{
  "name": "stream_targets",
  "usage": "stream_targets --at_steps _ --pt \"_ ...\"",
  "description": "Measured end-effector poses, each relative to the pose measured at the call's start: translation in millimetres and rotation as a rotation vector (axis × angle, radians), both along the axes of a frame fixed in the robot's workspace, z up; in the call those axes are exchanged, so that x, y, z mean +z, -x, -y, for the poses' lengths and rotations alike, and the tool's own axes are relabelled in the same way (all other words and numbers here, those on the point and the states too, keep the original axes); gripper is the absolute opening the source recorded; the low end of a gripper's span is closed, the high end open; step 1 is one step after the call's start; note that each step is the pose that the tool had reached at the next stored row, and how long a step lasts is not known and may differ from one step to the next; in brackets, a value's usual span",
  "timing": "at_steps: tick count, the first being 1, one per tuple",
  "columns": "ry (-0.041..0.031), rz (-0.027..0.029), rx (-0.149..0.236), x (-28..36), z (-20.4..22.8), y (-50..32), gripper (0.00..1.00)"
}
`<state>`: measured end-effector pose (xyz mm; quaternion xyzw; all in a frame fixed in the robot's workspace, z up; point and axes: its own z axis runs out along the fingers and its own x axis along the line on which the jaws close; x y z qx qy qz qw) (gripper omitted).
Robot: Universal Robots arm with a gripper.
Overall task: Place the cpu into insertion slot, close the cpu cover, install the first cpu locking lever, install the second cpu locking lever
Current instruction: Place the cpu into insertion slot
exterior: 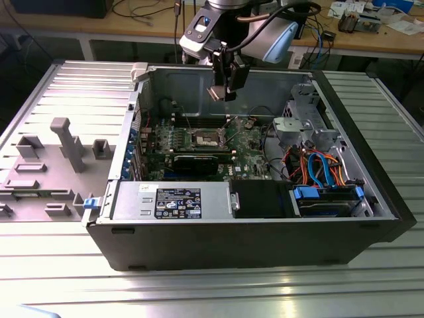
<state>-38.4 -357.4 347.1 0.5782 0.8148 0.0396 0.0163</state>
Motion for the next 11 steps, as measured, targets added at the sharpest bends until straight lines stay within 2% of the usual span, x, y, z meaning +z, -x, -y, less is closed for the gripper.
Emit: stream_targets --at_steps 8,9,11 --pt "0.0 0.0 -0.003 -0.1 0.0 0.0 0.54" --pt "-0.0001 0.0001 -0.009 -0.2 0.0 0.0 0.54" --pt "0.0 0.0 -0.046 -1.1 0.0 0.0 0.54"
